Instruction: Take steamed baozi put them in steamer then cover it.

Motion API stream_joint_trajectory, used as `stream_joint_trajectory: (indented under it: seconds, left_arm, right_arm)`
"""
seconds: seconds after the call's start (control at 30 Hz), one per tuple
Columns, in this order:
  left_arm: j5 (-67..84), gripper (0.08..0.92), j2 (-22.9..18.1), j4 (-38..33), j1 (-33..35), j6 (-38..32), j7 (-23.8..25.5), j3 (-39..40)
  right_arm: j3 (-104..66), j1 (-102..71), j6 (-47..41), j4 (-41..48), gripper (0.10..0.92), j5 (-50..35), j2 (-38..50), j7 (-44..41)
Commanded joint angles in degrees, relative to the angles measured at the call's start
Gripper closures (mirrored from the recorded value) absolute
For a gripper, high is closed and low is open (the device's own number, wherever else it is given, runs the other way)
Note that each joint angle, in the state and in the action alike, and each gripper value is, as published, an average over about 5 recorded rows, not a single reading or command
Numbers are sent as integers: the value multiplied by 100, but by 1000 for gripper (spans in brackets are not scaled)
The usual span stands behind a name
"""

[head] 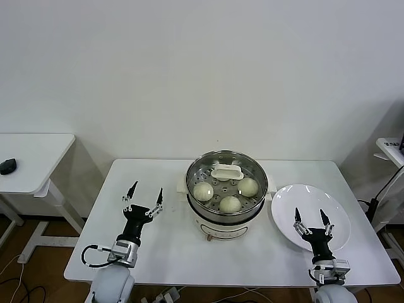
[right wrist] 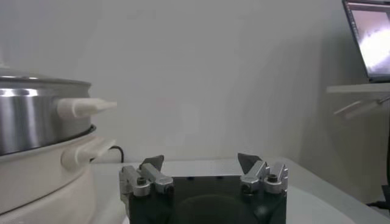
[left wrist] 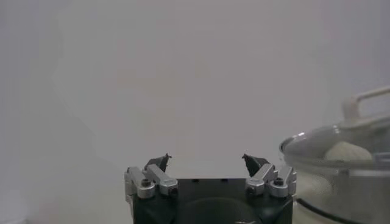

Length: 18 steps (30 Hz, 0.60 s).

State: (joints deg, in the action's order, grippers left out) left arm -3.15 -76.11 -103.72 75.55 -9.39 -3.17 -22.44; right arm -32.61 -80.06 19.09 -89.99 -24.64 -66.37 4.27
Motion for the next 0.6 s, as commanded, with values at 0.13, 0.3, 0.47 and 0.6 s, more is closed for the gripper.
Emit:
stream_joint_trajectory:
  seconds: [0.13,0.3,0.47,0.6]
  left_arm:
    - [-230,177,-60,-30,348,-141,25,5]
    - [-258,177,-55,-39,368,-172,26,39]
    - [-291,177,-54,-65,399,-186,26,69]
    - [-311,177,-55,-92,425,-188,26,81]
  right_arm:
    - [-86,-55,2,-13,203,17,-43,-37]
    - [-123,-65,10,-4,203,48,-78,-48]
    - [-138,-65,29,11,203,82,-128,-61]
    - [-148,-75,35,-1,203,107,-160,-61]
